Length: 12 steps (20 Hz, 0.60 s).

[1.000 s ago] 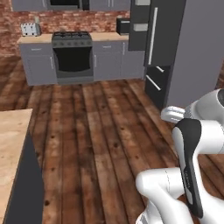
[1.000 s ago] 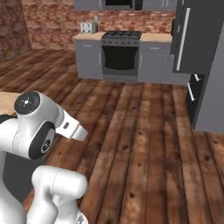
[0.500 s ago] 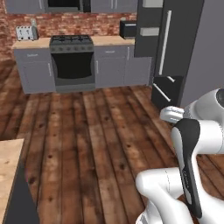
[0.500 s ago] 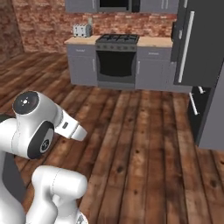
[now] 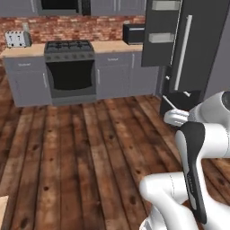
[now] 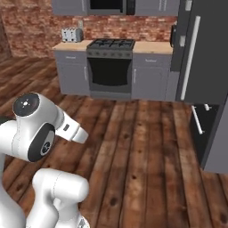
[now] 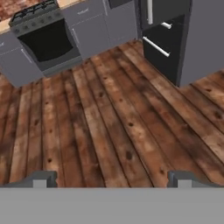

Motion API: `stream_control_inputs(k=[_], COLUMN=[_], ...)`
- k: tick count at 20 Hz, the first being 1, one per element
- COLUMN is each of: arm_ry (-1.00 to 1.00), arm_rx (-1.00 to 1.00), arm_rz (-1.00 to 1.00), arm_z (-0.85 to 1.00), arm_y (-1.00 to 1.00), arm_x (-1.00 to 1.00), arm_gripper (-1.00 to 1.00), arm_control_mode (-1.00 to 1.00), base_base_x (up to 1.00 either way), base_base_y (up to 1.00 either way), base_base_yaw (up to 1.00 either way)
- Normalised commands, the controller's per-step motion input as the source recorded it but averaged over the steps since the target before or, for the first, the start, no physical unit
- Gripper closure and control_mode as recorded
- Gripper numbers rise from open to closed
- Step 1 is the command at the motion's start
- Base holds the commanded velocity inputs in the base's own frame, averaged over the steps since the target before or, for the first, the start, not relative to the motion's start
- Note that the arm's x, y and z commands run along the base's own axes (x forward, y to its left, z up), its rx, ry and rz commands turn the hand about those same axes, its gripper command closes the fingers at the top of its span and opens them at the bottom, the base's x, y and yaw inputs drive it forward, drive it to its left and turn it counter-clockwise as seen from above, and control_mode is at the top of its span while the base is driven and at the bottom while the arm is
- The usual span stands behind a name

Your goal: Gather the carrot and eggplant from the fridge and place them on a tray on the dining counter. Then gather the fishs from the fridge and place them on the other tray.

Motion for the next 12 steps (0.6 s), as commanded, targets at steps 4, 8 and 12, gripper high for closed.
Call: stream_control_inputs(k=[4, 8, 12], arm_ry=[0.0, 0.0, 0.0], arm_rx=[0.0, 0.0, 0.0], arm_rz=[0.0, 0.0, 0.0], arm_z=[0.0, 0.0, 0.0], arm_y=[0.0, 0.0, 0.0], arm_x=[0.0, 0.0, 0.0], arm_gripper=[-1.0, -1.0, -1.0], arm_control_mode=[1.0, 1.0, 1.0], base_base_x=[0.99, 0.93, 0.85], base_base_y=[0.0, 0.0, 0.06], base_base_yaw=[-0.13, -0.21, -0.25])
